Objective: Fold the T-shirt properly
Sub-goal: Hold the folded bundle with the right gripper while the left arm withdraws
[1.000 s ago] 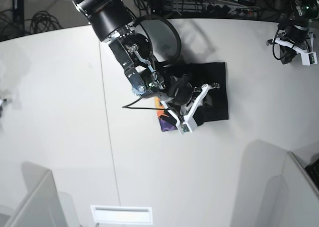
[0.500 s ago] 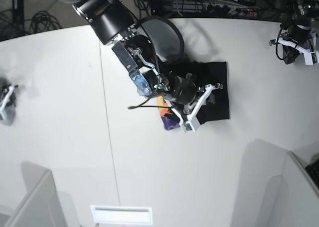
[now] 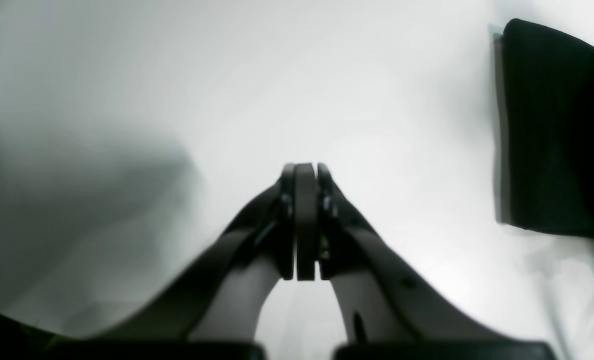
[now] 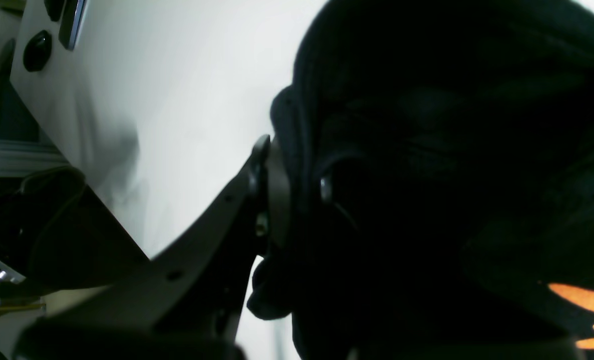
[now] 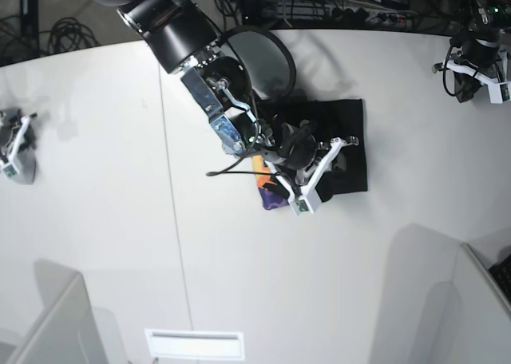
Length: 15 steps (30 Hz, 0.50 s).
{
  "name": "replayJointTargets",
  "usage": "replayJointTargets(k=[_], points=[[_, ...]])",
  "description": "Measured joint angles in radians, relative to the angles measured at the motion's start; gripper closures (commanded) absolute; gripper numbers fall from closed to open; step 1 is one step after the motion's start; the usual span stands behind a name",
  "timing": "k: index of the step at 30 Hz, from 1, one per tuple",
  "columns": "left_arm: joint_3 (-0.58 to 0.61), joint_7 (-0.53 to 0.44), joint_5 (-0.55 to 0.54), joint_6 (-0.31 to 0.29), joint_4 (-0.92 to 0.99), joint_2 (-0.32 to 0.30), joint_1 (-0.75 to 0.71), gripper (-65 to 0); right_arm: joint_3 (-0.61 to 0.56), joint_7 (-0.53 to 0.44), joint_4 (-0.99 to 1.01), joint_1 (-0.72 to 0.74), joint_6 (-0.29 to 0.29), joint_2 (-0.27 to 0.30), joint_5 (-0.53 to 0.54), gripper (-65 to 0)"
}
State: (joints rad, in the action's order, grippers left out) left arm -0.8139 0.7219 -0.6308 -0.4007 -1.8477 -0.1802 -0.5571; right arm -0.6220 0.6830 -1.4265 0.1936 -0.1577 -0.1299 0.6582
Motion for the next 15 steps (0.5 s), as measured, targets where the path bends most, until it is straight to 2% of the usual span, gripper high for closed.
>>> replayJointTargets(k=[5, 8, 10, 11, 15], points=[[0.0, 0.0, 0.0, 0.0, 0.0, 0.0, 0.0, 0.0, 0.0, 0.0, 0.002, -0.001, 0.0, 0.0, 0.0, 0.0], [-0.001, 0.0, 0.0, 0.0, 0.0, 0.0, -0.001, 0.0, 0.0, -0.004, 0.026, -0.001, 0.0, 0.0, 0.006, -21.6], [-0.002, 0.0, -0.003, 0.0, -0.001, 0.0, -0.011, 0.0, 0.0, -0.002, 0.042, -0.002, 0.0, 0.0, 0.005, -31.2], [-0.002, 0.0, -0.003, 0.0, -0.001, -0.001, -0.015, 0.0, 0.0, -0.002, 0.046, -0.004, 0.0, 0.0, 0.004, -33.6], [-0.004, 0.0, -0.003, 0.0, -0.001, -0.013, -0.016, 0.0, 0.0, -0.003, 0.046, -0.004, 0.0, 0.0, 0.007, -34.7]])
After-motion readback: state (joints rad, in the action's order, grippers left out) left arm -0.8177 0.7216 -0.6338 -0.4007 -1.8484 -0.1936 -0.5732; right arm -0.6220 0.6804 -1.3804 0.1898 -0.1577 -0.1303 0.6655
